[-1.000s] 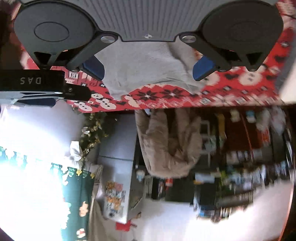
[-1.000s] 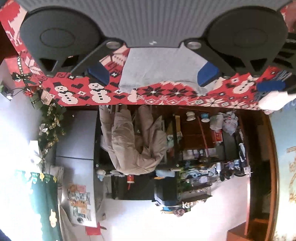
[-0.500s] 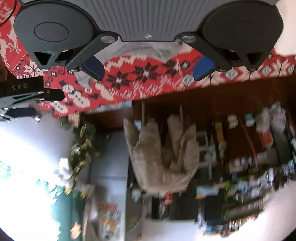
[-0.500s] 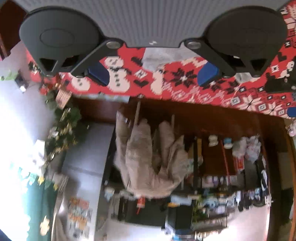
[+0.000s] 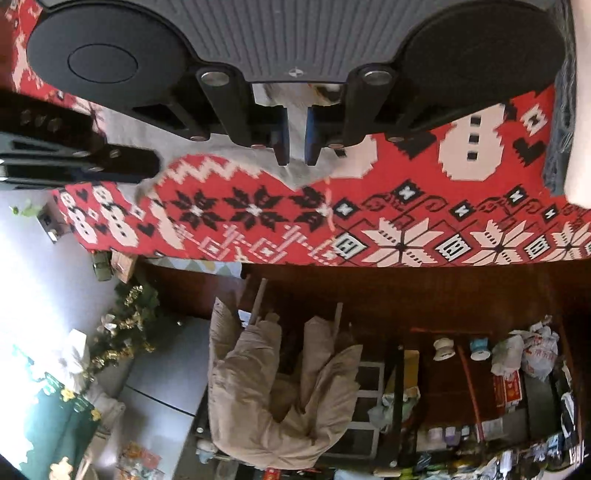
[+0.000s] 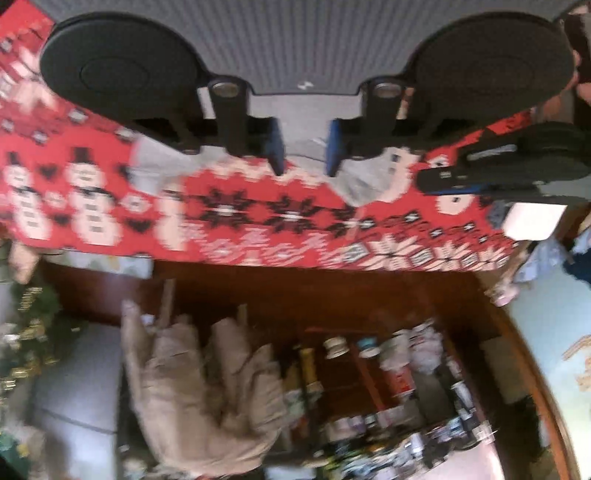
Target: Fold clothes
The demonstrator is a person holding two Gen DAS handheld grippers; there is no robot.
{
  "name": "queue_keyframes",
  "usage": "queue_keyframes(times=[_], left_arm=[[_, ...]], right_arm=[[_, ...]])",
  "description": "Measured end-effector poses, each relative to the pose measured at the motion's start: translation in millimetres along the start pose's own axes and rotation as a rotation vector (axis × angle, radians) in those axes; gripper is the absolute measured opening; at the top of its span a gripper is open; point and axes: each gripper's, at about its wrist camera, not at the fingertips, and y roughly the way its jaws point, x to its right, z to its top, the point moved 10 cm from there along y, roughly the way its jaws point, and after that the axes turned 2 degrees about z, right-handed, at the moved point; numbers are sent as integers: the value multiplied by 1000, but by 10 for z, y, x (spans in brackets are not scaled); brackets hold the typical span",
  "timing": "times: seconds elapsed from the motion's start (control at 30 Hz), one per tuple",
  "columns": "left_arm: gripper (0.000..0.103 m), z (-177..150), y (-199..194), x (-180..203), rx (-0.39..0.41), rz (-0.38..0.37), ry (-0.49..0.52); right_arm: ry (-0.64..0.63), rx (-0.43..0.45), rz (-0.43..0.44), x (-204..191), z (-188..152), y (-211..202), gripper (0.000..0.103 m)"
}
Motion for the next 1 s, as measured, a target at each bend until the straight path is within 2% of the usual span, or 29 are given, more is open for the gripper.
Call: queue_keyframes(times=[0.2, 0.3, 0.4, 0.5, 0.57, 0.67, 0.73, 0.87, 0.9, 0.97, 1.0], left_arm=[[8, 11, 360, -163, -60, -15, -25], [8, 0, 518, -236, -89, -24, -40], [8, -10, 675, -307, -118, -34, -55], [9, 31, 723, -338, -121, -48, -82], [10, 63, 709, -354, -121, -67, -103], [16, 104, 635, -389, -117, -98, -131], [19, 98, 584, -409, -122, -117, -140], [34, -5, 562, -420, -160, -141, -140], [34, -34, 574, -409, -170, -149, -145], [30, -89, 606, -377, -193, -173, -158], [20, -116, 621, -361, -204, -184, -165]], right_arm=[[-57, -97, 66, -219, 120, 873, 14], [-94, -141, 116, -308, 115, 1160, 15], [-130, -156, 97, -327, 127, 1367, 9], [-107, -185, 92, -252, 135, 1591, 9], [-88, -185, 115, -228, 185, 1643, 10], [-56, -177, 176, -203, 278, 1559, 18], [-66, -180, 210, -201, 306, 1487, 30], [-172, -220, 223, -239, 224, 1504, 31], [-187, -231, 225, -244, 190, 1535, 31], [-190, -242, 243, -256, 146, 1570, 15], [-180, -244, 258, -261, 140, 1576, 9]])
